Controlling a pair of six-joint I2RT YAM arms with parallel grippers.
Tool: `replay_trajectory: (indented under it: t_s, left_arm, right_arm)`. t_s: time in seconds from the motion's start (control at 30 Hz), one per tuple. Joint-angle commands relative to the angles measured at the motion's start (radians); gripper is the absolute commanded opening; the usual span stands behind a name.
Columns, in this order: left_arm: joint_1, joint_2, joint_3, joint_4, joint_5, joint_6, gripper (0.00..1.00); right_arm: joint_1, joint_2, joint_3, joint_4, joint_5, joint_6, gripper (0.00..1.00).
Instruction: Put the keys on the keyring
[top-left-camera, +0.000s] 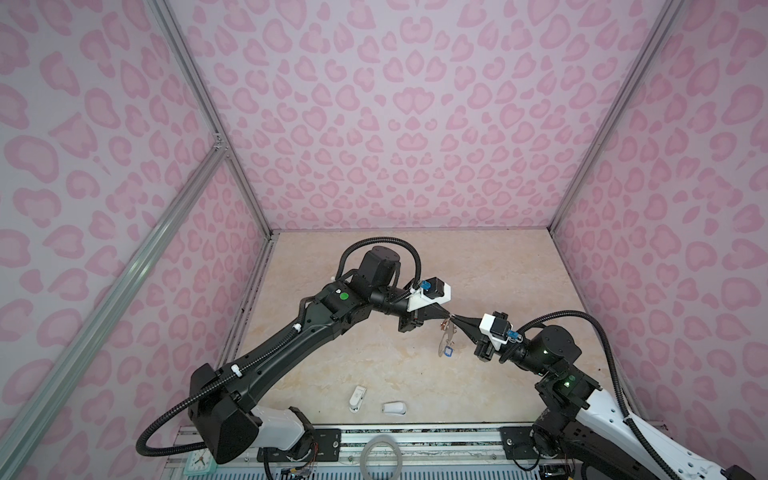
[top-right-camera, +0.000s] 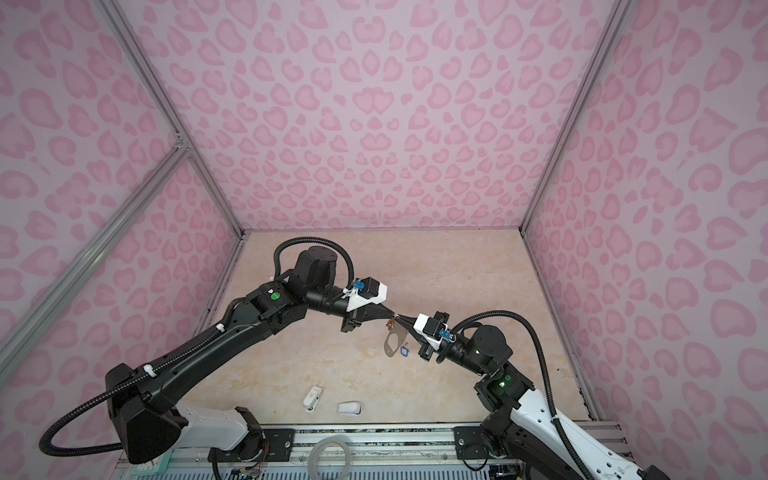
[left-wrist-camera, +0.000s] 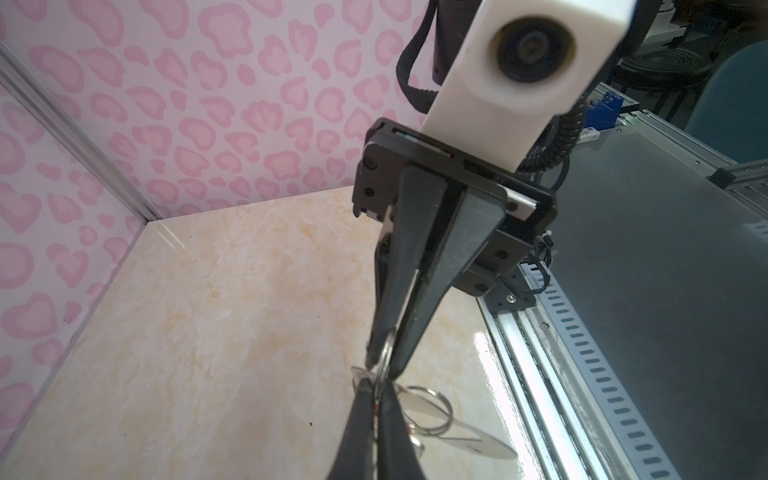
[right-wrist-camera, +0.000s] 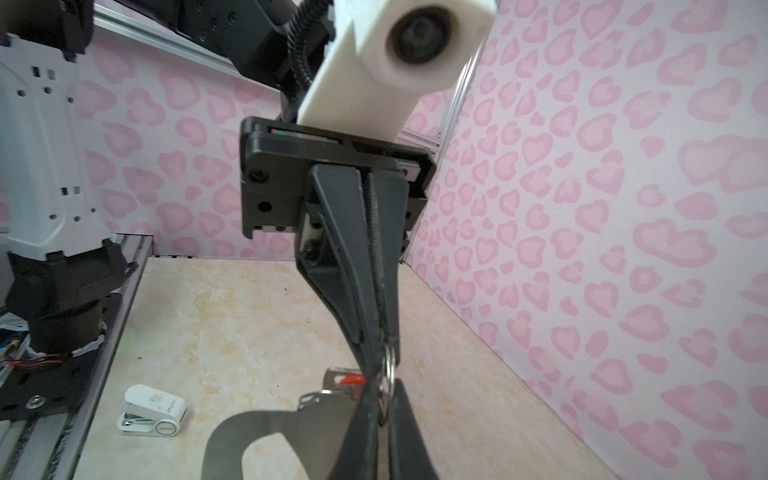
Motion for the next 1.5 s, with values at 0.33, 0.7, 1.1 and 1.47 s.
replay_trajectory:
  t_s: [0.33, 0.7, 1.1, 1.47]
  left_arm:
    - [-0.094, 0.026, 0.172, -0.227, -0.370, 0.160, 0.03]
    - [-0.138, 0.060, 0.236, -0.290, -0.466, 0.216, 0.03]
    - [-0.151, 0.074, 0.257, -0.301, -0.450, 0.215, 0.03]
    - [-0.153, 0.072, 0.226, -0.259, -0.456, 0.205, 0.22]
  right_arm:
    - [0.001, -0.006, 0.062, -0.118, 0.088, -0.043, 0.26]
    - [0.001, 0.011, 0.059, -0.089, 0.069, -0.032, 0.19]
    - [0.000, 0.027, 0.055, -0.083, 0.057, -0.032, 0.12]
    - [-0.004, 0.009, 0.044, -0.082, 0.057, -0.032, 0.00]
